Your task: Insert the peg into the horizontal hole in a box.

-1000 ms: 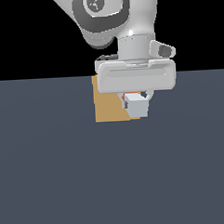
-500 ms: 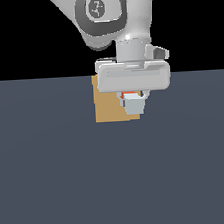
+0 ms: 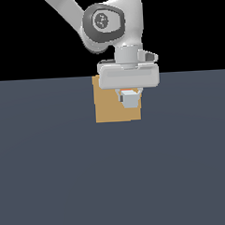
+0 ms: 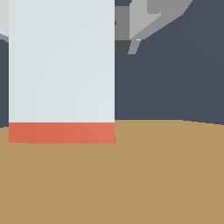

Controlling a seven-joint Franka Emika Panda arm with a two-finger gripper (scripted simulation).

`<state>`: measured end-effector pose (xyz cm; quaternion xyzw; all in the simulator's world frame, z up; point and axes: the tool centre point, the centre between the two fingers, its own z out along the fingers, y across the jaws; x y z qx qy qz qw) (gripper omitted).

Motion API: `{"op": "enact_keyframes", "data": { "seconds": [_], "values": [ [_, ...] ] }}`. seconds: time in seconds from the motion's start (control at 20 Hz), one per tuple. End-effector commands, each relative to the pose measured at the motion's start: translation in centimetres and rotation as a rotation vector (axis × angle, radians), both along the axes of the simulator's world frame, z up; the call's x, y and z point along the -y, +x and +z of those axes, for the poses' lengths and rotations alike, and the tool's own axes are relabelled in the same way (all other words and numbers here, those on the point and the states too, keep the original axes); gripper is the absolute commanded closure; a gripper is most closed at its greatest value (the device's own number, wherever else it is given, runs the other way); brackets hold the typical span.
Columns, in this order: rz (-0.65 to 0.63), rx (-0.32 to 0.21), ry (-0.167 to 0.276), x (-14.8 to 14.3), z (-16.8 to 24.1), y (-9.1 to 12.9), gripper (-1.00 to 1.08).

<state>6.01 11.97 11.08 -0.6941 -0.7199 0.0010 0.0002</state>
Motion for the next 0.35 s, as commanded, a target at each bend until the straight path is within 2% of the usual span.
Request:
{"op": "enact_keyframes", "data": {
  "seconds": [0.0, 0.3],
  "values": [
    [0.000, 0.005, 0.001, -0.99, 0.29, 0.12, 1.08],
    [0.000, 0.005, 0.001, -0.84, 0.30, 0.27, 1.08]
  ]
}}
